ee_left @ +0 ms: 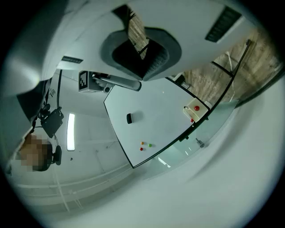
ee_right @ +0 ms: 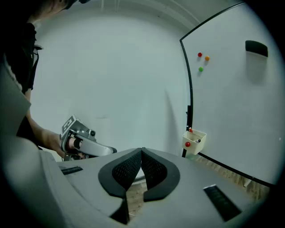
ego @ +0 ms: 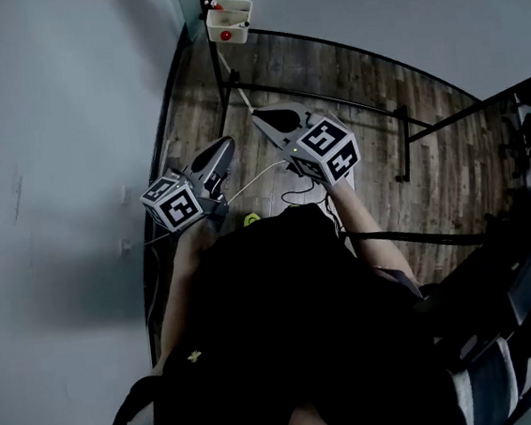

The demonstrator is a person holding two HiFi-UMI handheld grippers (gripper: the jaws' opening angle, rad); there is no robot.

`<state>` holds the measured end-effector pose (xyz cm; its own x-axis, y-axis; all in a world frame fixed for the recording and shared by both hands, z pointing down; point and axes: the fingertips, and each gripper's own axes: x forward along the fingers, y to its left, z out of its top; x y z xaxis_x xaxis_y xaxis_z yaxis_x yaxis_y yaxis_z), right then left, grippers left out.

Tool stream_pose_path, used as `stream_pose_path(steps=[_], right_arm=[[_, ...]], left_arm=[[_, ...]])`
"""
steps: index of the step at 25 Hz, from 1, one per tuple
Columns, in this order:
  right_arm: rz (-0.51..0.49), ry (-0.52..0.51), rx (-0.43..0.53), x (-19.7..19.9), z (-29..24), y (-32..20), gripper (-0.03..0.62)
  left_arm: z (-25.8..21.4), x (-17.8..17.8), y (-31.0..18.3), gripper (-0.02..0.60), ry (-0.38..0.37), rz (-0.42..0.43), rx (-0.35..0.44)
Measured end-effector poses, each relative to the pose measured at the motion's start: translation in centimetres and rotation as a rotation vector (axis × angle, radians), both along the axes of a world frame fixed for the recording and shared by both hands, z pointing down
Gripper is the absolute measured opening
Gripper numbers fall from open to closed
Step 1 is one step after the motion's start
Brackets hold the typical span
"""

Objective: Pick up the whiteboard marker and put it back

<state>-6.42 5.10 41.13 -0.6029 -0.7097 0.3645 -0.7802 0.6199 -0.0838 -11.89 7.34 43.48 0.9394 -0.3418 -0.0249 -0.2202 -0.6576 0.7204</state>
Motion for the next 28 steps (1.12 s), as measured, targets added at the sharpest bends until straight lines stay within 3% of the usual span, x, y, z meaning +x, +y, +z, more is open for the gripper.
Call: stream_pose_path(steps=[15,28], right_arm=[[0.061,-0.012,0.008,1.2,-0.2,0.3,-0.006],[0.031,-0.019,-0.021,1.1,-0.9,5.5,-0.006]], left_arm=[[0.4,-0.4,-0.3,0.006,-0.007,0.039,0.001],[-0.4,-0.5,4.2,0.006,-0.007,0.039,-0.026]])
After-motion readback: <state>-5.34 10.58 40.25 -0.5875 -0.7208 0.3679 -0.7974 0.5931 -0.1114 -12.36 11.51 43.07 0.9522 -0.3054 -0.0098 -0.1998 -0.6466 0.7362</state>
